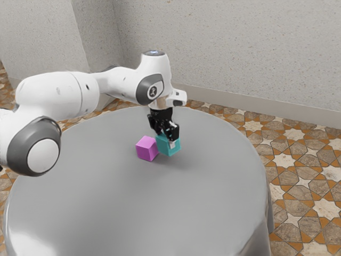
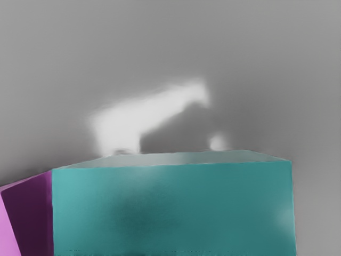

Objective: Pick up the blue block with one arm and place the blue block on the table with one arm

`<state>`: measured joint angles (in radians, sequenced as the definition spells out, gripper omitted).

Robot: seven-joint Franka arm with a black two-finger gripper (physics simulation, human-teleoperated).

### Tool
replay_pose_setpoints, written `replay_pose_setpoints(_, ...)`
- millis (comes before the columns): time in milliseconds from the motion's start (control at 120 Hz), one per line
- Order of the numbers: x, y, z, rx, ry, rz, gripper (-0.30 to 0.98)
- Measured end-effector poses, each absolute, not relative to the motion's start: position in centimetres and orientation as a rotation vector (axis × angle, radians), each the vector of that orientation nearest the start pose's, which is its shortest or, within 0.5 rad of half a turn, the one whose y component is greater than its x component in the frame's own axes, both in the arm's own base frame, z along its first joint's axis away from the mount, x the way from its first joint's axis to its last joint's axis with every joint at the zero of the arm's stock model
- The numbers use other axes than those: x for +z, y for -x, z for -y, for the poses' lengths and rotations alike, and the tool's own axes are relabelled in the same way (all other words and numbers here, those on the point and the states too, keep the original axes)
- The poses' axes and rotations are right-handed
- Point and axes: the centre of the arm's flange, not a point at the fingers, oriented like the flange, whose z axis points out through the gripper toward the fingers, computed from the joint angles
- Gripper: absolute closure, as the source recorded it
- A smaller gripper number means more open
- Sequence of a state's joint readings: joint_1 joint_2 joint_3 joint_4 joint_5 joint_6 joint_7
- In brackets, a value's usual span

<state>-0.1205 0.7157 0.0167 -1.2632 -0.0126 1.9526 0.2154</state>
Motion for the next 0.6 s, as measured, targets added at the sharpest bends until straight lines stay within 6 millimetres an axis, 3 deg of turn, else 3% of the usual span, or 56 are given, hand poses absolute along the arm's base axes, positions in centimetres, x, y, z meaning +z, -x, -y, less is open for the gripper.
replay_pose_setpoints(192,32.3,-73.6,9.6,0.033,3.099,-0.526,0.37)
replay_pose_setpoints(417,32.0,-73.6,9.8,0.024,3.098,-0.526,0.37)
replay_pose_setpoints(600,31.9,-73.7,9.9,0.025,3.106,-0.528,0.16)
